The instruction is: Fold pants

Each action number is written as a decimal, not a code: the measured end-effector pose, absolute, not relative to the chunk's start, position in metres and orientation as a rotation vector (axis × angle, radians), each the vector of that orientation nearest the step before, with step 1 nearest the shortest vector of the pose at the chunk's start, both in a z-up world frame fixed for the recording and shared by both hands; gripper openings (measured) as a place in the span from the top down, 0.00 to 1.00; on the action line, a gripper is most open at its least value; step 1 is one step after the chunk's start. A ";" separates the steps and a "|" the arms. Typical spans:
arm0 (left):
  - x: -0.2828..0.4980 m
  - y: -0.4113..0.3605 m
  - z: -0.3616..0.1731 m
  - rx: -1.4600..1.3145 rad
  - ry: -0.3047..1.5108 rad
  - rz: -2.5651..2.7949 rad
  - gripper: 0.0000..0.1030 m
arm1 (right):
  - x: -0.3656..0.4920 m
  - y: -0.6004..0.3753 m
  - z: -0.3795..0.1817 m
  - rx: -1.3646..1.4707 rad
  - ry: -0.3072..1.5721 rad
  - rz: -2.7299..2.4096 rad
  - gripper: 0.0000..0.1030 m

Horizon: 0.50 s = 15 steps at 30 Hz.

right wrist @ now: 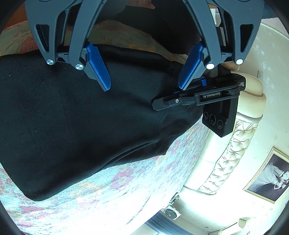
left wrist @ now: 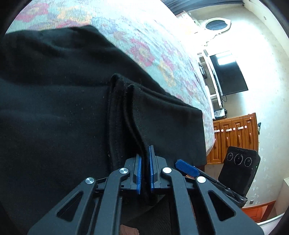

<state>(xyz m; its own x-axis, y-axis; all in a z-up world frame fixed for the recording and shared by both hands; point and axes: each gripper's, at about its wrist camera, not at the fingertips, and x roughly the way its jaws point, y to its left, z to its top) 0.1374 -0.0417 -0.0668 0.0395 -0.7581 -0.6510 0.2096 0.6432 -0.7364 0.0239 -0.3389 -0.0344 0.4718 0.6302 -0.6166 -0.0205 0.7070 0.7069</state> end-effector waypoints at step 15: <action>0.139 -0.013 -0.082 -0.564 1.331 -0.804 0.88 | 0.025 -0.337 -0.036 0.695 1.028 0.445 0.24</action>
